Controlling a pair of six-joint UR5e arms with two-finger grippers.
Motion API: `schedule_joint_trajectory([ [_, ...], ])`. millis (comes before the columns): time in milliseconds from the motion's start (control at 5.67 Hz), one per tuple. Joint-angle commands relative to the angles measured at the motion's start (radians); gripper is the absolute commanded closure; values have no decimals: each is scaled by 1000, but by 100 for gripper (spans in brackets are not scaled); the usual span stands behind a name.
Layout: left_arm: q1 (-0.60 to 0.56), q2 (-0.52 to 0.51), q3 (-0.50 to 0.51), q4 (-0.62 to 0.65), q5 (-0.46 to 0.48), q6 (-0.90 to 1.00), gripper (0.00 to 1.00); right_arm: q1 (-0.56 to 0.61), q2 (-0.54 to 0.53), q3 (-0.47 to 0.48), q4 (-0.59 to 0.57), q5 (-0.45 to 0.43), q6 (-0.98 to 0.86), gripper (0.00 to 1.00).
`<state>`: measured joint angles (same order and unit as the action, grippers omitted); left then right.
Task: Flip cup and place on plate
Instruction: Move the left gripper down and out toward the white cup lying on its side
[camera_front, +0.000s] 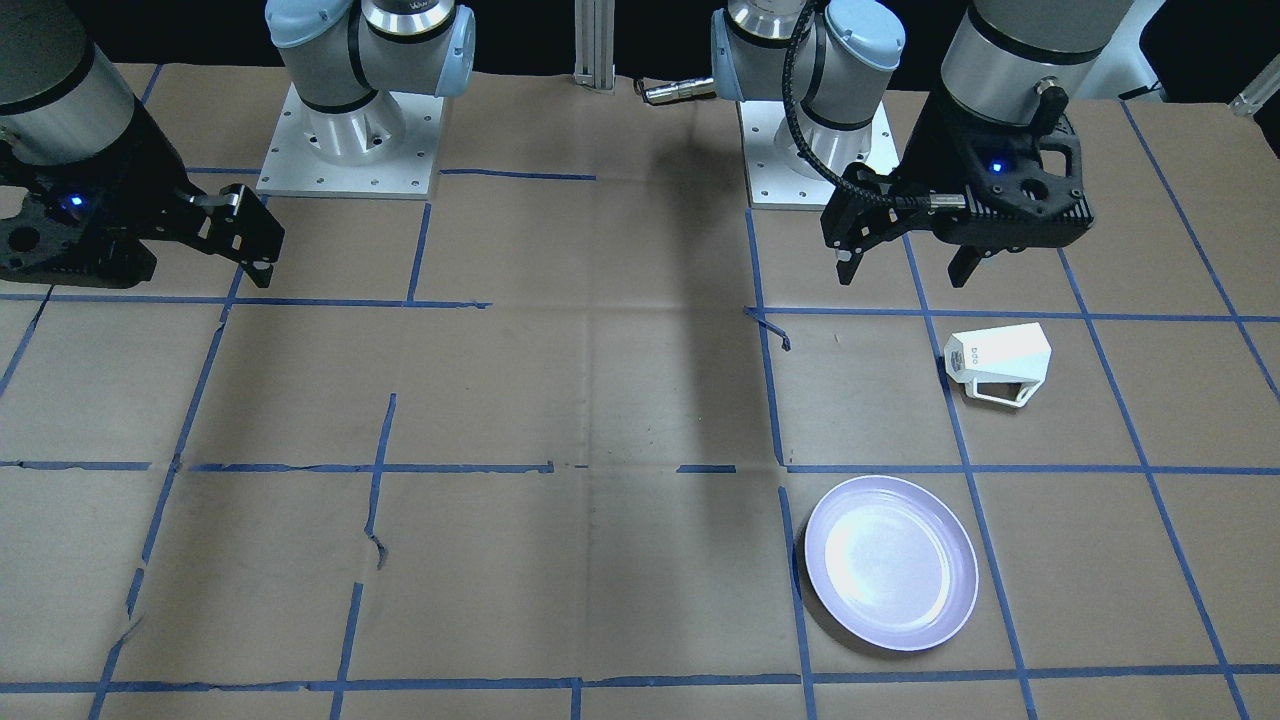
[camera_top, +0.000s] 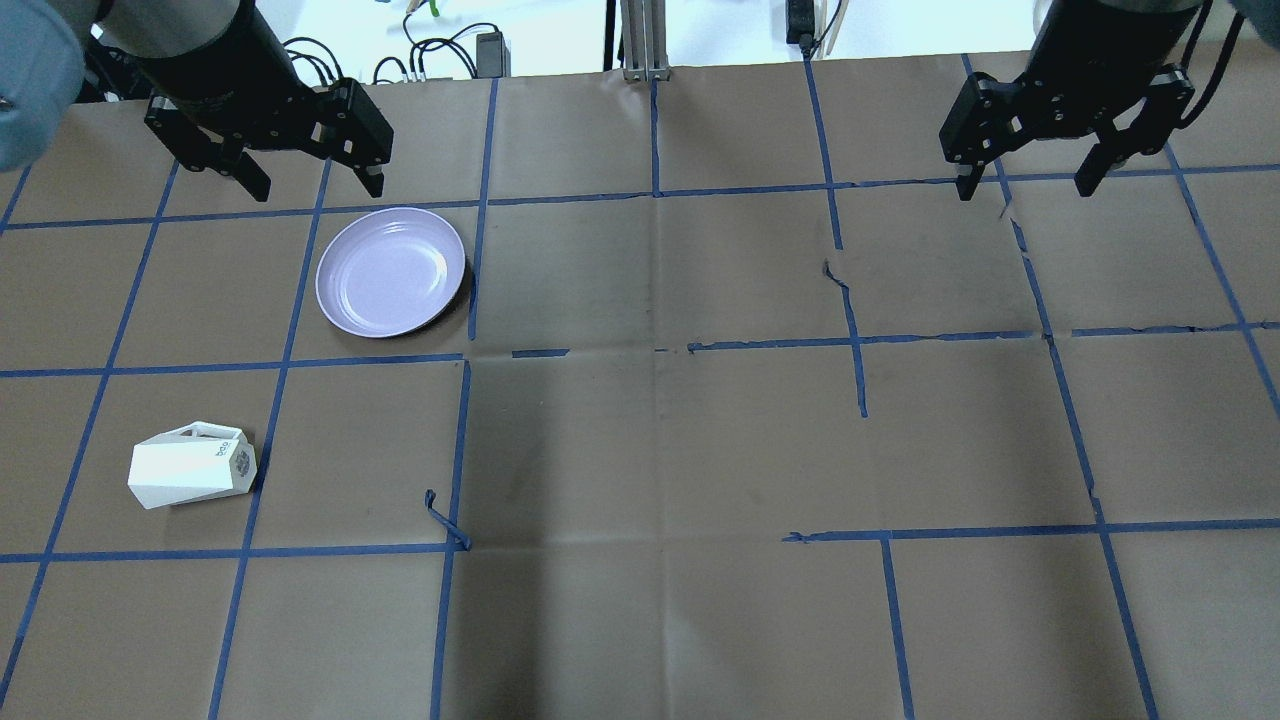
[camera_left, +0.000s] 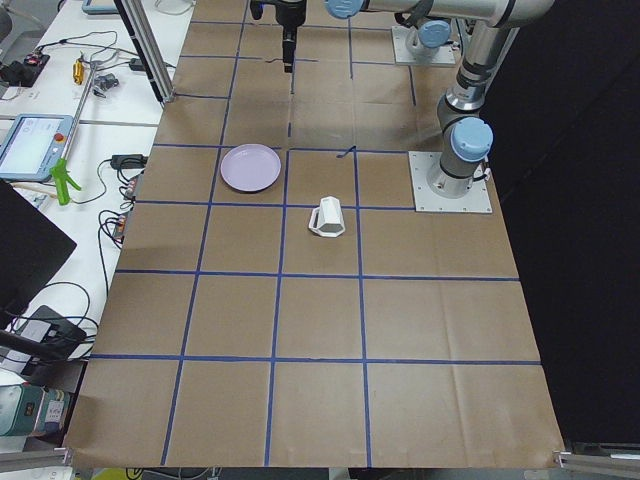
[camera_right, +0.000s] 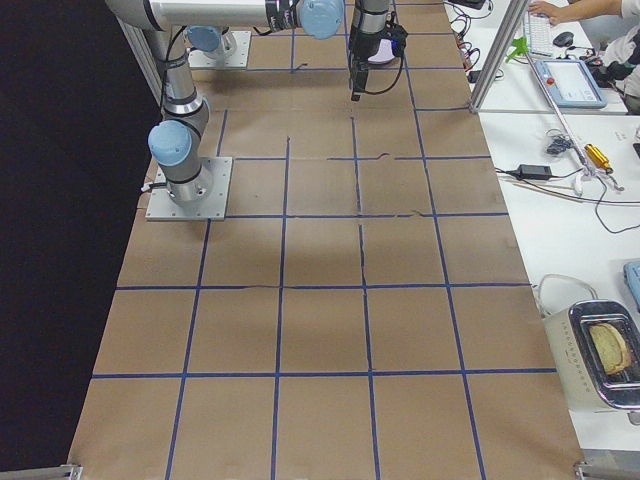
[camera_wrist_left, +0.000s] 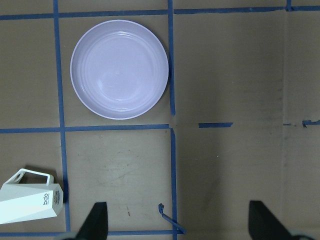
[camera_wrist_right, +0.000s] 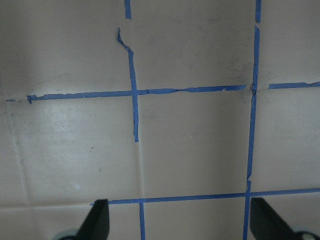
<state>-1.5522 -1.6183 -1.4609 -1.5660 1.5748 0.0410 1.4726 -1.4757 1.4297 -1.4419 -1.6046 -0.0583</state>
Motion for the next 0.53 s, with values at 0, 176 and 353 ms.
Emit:
schedule_joint_trajectory([
  [0, -2, -3, -3, 3, 1, 8, 1, 0, 0, 0, 0, 0, 0, 0],
  [176, -3, -3, -4, 3, -2, 8, 1, 0, 0, 0, 0, 0, 0, 0],
  [353, 7, 1, -22, 3, 4, 25, 1, 0, 0, 0, 0, 0, 0, 0],
])
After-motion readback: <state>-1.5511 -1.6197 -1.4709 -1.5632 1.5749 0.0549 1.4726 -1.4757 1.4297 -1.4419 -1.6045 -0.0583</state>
